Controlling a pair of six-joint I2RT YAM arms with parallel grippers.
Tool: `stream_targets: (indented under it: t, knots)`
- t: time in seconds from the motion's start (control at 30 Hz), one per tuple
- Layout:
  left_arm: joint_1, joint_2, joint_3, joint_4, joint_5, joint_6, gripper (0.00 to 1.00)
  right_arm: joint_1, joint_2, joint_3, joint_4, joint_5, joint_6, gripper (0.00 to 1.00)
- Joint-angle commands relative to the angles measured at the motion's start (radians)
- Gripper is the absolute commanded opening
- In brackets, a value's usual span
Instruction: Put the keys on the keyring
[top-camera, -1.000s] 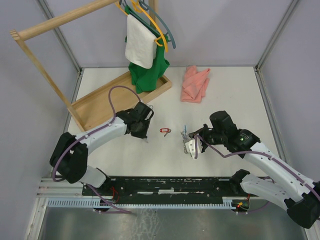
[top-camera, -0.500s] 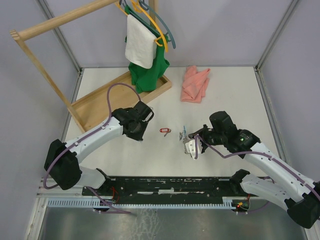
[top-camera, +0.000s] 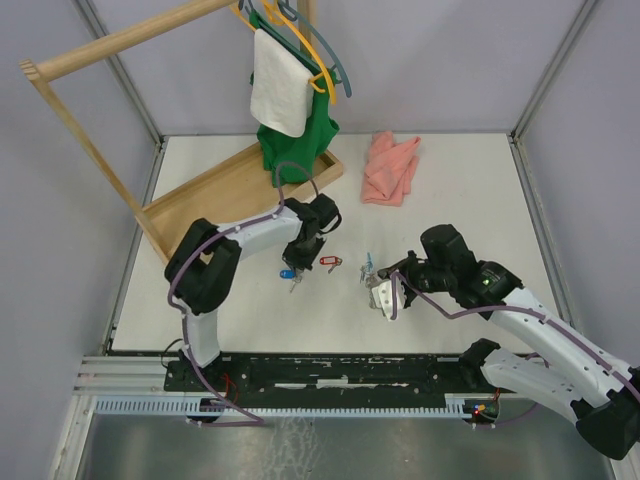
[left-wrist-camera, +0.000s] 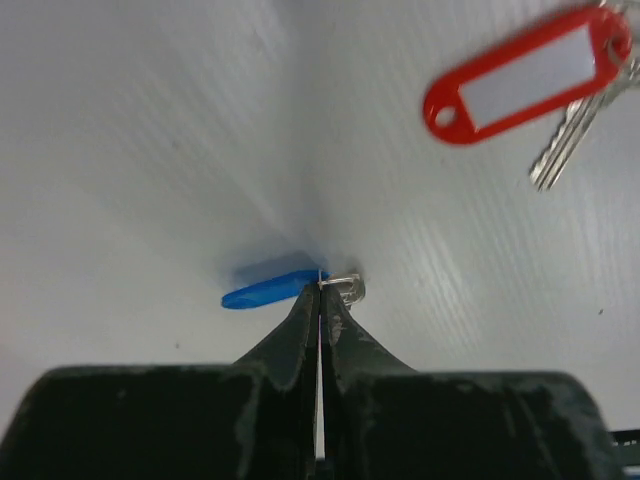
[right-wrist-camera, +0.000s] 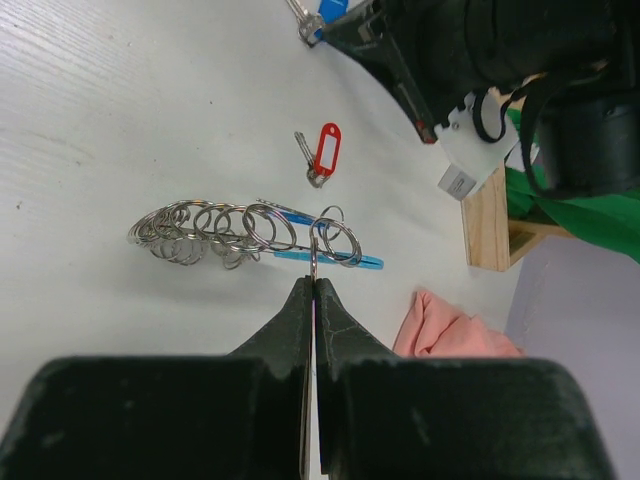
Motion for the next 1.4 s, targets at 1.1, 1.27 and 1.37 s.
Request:
stream_targets:
  t: [1.1, 1.27, 1.37]
  knots:
    - [0.031, -0.337, -0.528, 0.953, 0.034, 0.019, 0.38, 0.004, -0.001, -0.016, 0.059, -0.032, 0.036, 0.02]
    - [0.031, -0.305, -0.523, 0.960, 0.040, 0.025, 0.35, 0.004, 0.000, -0.016, 0.061, -0.030, 0.040, 0.02]
    - [0.031, -0.298, -0.522, 0.962, 0.039, 0.030, 0.33, 0.004, 0.001, -0.017, 0.062, -0.031, 0.039, 0.02]
